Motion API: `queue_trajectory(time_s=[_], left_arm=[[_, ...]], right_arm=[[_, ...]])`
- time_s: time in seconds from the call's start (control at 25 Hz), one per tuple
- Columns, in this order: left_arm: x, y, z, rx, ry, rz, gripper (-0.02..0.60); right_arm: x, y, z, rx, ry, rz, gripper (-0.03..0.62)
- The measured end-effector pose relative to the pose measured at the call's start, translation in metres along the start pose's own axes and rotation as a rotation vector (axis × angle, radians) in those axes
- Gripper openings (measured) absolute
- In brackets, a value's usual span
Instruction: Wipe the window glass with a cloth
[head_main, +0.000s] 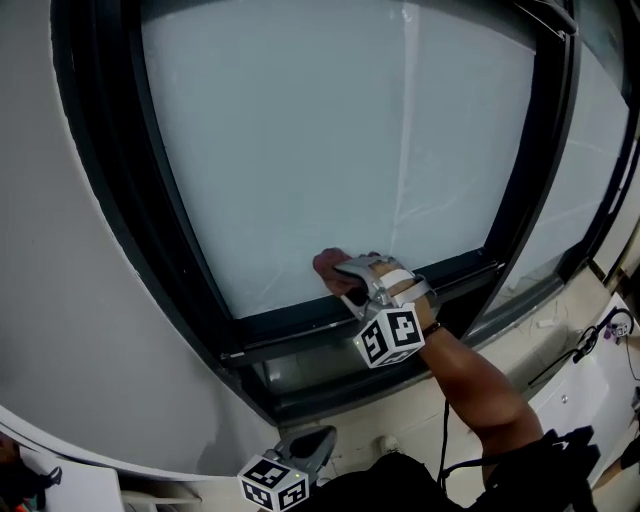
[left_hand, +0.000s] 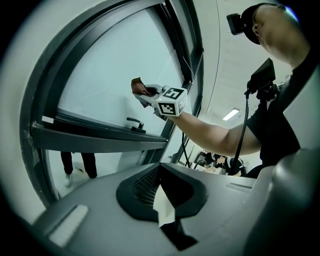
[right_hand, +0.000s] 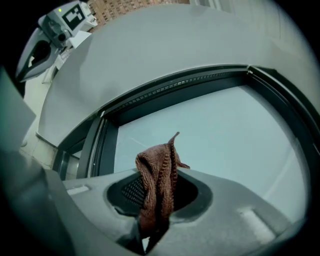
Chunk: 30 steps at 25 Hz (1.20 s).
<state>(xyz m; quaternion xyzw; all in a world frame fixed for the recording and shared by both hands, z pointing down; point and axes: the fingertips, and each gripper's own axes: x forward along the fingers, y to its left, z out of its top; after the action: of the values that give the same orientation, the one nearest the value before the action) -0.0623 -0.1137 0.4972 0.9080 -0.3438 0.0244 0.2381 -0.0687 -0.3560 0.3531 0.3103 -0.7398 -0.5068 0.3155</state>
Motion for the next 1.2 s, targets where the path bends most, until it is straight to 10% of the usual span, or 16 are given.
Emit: queue_trajectory(time_s=[0.76, 1.2], left_arm=[[0.058, -0.001, 0.044, 0.018, -0.133, 0.171, 0.017], [0.071, 0.006, 0.045, -0.022, -0.165, 0.245, 0.017]], right_arm=[[-0.030, -0.260, -0.019, -0.436, -0.018, -0.428, 0.075], [-0.011, -0.271, -0.026, -0.470, -0.060, -0.457, 0.075]])
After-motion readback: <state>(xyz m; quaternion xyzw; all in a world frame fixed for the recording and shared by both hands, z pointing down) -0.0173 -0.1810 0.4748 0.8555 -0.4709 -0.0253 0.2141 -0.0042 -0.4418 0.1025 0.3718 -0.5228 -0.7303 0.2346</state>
